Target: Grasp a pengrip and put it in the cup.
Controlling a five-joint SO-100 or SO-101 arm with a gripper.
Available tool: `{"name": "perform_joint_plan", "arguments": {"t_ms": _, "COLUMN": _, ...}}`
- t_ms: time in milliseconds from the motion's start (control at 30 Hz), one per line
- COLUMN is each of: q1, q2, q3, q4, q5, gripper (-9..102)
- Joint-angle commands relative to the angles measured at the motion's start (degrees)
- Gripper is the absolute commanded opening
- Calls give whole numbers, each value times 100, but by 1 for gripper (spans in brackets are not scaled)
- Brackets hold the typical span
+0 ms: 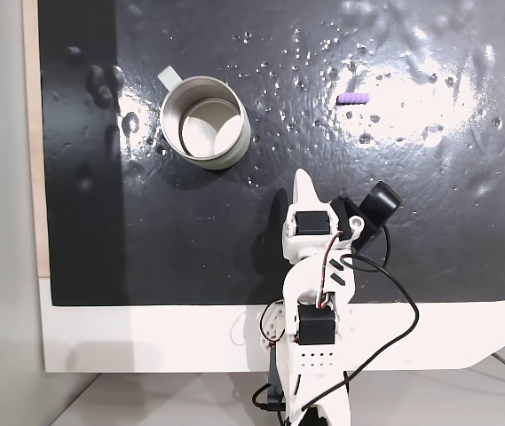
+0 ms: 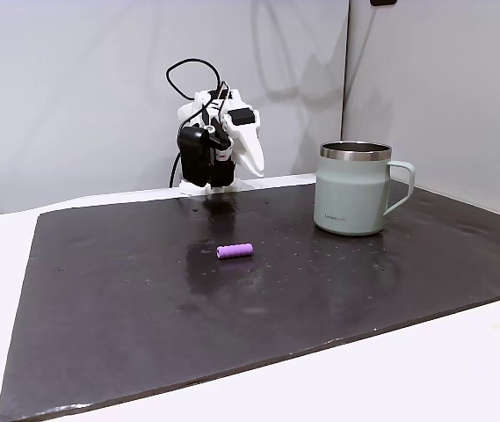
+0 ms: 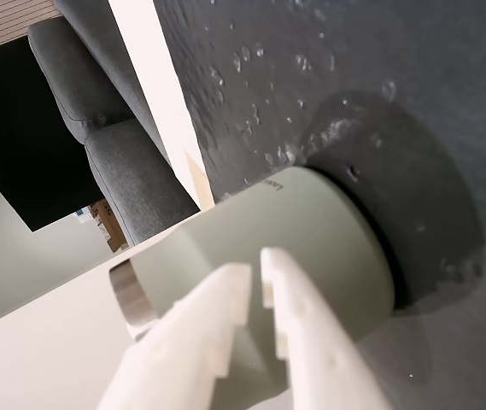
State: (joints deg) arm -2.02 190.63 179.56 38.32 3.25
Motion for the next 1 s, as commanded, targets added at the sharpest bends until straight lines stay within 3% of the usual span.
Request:
{"name": "perform_joint_plan", "arguments": {"t_ms": 0, "q1": -220, "q2": 62, "q3": 316, "q4": -211, "q5": -237, "gripper": 0}}
{"name": "perform_joint_plan", "arguments": {"t_ms": 400, "q1": -220, "q2": 62, "q3": 237, "q4": -211, "q5": -229, "gripper": 0}}
{"name": "perform_joint_plan", "arguments": {"t_ms": 633, "q1": -272, "q2": 0, "q3": -1011, "q4": 747, "q5": -536, "gripper": 0}}
{"name": "perform_joint_plan", "arguments": {"t_ms": 967, "q1": -97, "q2": -3524, "q3": -4456, "q4": 1758, "q5": -176, "gripper": 0}}
